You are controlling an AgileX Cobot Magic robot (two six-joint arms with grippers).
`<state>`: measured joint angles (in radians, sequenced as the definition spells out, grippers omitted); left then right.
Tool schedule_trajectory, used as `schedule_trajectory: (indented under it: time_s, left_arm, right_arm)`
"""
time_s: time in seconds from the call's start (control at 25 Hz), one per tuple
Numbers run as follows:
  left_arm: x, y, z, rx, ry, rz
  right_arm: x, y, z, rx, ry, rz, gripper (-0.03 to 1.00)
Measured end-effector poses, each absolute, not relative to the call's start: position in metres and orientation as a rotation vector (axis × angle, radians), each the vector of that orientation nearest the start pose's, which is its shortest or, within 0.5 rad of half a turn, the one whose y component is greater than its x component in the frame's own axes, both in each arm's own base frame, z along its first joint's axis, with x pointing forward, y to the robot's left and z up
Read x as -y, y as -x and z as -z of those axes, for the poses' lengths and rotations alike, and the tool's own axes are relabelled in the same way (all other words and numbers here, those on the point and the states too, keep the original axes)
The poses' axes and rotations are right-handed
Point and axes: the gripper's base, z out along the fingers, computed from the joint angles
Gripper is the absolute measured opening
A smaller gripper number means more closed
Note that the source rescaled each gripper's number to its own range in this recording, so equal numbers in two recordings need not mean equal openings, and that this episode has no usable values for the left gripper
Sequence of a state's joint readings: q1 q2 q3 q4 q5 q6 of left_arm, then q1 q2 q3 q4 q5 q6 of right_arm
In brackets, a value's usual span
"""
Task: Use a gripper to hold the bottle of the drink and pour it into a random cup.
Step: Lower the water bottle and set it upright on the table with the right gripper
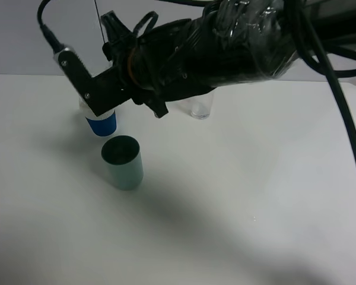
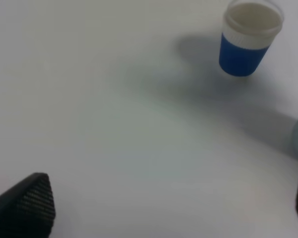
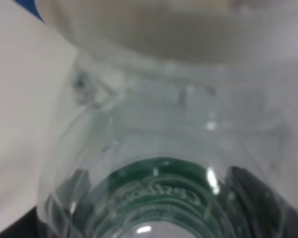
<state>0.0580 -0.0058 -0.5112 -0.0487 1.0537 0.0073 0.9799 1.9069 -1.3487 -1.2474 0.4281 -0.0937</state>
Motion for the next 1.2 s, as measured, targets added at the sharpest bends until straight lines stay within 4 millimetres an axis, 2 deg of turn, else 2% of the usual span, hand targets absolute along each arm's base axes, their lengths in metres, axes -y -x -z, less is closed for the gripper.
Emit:
schedule_trajectory:
  time_s: [0.16, 0.32, 0.44, 0.48, 0.72, 0.96, 1.2]
  left_arm:
    - [0.004, 0.007, -0.281, -2.019, 0.049, 0.017]
    - [0.004, 0.007, -0.281, -2.019, 0.049, 0.017]
    - [0.004, 0.007, -0.281, -2.019, 0.049, 0.017]
    - [0.004, 0.007, -0.281, -2.019, 0.049, 0.017]
    - [0.004, 0.007, -0.281, -2.019, 0.049, 0.017]
    - [0.004, 0.007, -0.281, -2.019, 0.049, 0.017]
    - [0.004, 0.007, -0.281, -2.019, 0.049, 0.015]
  right_arm:
    - [-0.328, -0.272, -0.240, -1.396, 1.736, 0.446, 0.00]
    - [-0.317, -0.272, -0.253, -1.602, 1.570, 0.255, 0.00]
    - [-0.313, -0.271, -0.261, -1.662, 1.499, 0.176, 0.00]
    - [-0.310, -0.271, -0.269, -1.702, 1.434, 0.101, 0.00]
    - [-0.295, -0.267, -0.287, -1.688, 1.224, -0.167, 0.00]
    - [-0.269, -0.264, -0.274, -1.691, 0.991, -0.378, 0.00]
    - [-0.243, -0.257, -0.235, -1.715, 0.879, -0.402, 0.00]
